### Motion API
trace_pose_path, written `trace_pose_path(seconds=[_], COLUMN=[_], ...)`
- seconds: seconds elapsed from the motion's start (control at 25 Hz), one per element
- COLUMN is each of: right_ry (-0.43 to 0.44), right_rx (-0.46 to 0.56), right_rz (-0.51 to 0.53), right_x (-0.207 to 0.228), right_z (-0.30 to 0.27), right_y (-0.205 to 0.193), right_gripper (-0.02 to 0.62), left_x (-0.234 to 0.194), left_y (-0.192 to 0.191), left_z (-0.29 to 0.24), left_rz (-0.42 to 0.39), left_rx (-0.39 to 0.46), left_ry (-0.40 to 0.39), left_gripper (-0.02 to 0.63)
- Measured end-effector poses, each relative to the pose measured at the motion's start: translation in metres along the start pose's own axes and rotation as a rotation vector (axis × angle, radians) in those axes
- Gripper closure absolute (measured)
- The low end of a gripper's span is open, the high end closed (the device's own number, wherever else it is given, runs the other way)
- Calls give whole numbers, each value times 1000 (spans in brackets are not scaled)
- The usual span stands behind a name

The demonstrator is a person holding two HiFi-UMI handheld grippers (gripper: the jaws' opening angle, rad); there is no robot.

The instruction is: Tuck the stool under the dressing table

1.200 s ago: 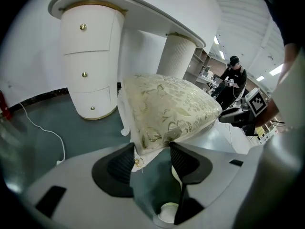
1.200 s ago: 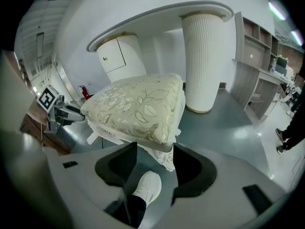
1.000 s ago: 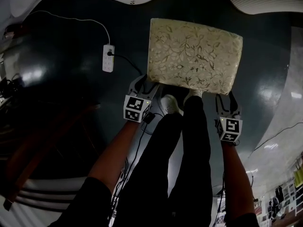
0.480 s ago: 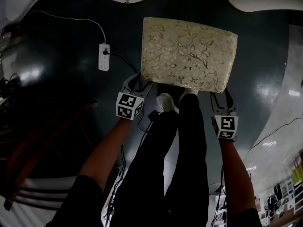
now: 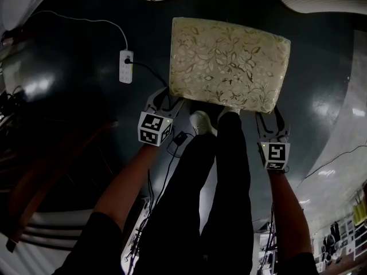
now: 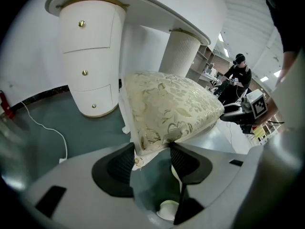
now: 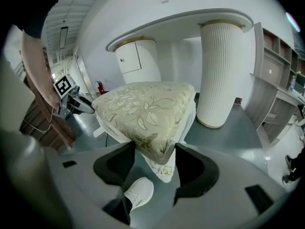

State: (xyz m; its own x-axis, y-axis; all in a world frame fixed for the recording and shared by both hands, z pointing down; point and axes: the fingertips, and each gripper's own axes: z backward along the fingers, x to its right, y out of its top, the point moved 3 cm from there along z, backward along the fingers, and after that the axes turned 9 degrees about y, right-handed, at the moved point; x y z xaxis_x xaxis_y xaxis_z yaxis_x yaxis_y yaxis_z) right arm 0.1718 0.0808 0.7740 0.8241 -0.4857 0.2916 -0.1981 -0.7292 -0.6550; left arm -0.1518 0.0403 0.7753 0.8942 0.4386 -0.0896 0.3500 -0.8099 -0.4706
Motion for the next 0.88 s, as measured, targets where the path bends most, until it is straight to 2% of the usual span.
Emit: trace_pose_path(seconds=[0.24, 0.56, 0.88], right_ry=[7, -20, -47], right_rx=[-33, -2, 7], right_rz=[41, 48, 59], right_x=[-1, -2, -3], right_z=[-3, -3, -4], right_y=[-2, -2, -3], right_gripper=[344, 344, 345], left_x=[-2, 0, -2], left_y=[-1, -3, -4], left_z=[-3, -3, -7], left_rz=[-21, 25, 11], left_rx=[-33, 4, 2], left_ry=[6, 56, 62], left_gripper=[367, 370, 370])
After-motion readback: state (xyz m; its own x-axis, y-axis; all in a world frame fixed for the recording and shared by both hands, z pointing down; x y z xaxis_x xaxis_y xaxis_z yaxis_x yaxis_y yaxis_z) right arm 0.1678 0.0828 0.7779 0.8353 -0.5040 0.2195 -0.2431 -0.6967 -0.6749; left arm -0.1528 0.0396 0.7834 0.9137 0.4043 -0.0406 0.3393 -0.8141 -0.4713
